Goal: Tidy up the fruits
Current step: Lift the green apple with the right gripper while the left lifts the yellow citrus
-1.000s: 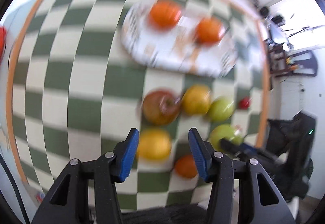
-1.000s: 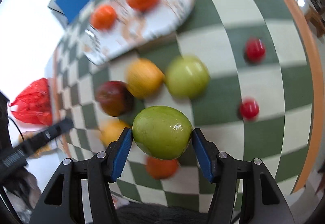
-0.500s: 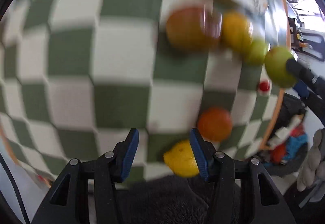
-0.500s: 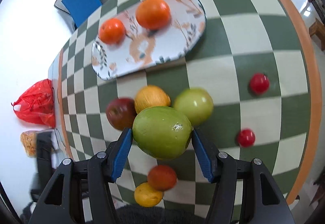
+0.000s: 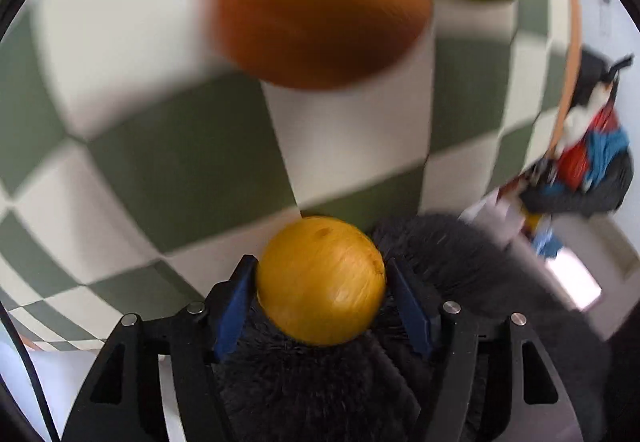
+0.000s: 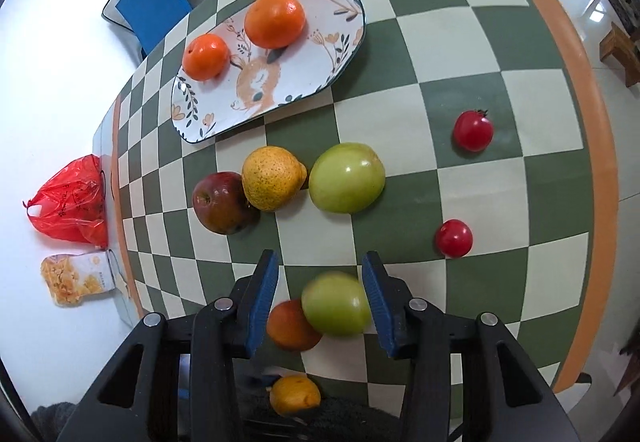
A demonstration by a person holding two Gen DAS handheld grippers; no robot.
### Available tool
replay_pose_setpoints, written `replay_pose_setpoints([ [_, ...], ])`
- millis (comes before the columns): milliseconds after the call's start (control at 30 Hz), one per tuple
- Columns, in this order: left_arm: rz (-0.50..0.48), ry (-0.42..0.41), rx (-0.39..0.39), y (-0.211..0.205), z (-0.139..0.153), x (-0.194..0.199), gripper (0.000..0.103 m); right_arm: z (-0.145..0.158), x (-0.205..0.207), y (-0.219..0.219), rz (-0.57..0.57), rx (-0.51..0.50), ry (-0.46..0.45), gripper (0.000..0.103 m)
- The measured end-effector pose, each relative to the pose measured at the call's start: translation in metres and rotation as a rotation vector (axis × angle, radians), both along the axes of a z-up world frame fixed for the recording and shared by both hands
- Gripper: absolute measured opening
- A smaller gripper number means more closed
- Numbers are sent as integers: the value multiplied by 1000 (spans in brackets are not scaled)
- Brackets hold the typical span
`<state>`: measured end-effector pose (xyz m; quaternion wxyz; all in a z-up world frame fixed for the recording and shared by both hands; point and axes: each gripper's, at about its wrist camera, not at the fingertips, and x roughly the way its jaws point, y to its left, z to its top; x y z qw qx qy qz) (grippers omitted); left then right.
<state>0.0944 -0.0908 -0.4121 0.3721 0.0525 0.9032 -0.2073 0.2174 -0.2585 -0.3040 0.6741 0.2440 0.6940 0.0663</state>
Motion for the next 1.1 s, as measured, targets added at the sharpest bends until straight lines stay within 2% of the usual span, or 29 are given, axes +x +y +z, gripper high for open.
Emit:
replay_pose_setpoints([
  [33,-2,28,3,1,-6,-7,62,-3,0,1,4,-5,5,48],
  [133,5,13,1,4,-2,-8,59,-12,-7,2,17,21,53,48],
  [200,26,-5,13,8,1,-4,58,-17,-23,-2,6,40,89,56],
  [233,35,-18,21,12,3,-2,58,-21,-30,-2,17,39,113,65],
  [267,65,-31,24,18,5,2,58,-26,-38,-2,27,41,138,67],
  [400,149,-88,52,44,14,18,58,-59,-70,13,58,109,255,67],
  [533,247,-136,99,81,19,35,58,-87,-89,37,109,145,329,67],
  [700,259,-205,146,100,29,45,58,-116,-111,79,287,61,414,66],
  [733,260,-211,150,98,30,43,58,-114,-114,87,329,29,386,62],
  [833,293,-215,152,102,35,39,58,-111,-121,99,395,-9,364,61],
  [967,334,-232,145,108,40,36,58,-102,-120,89,345,-17,315,60],
  [1100,373,-276,124,114,61,39,58,-80,-110,71,262,39,273,55],
])
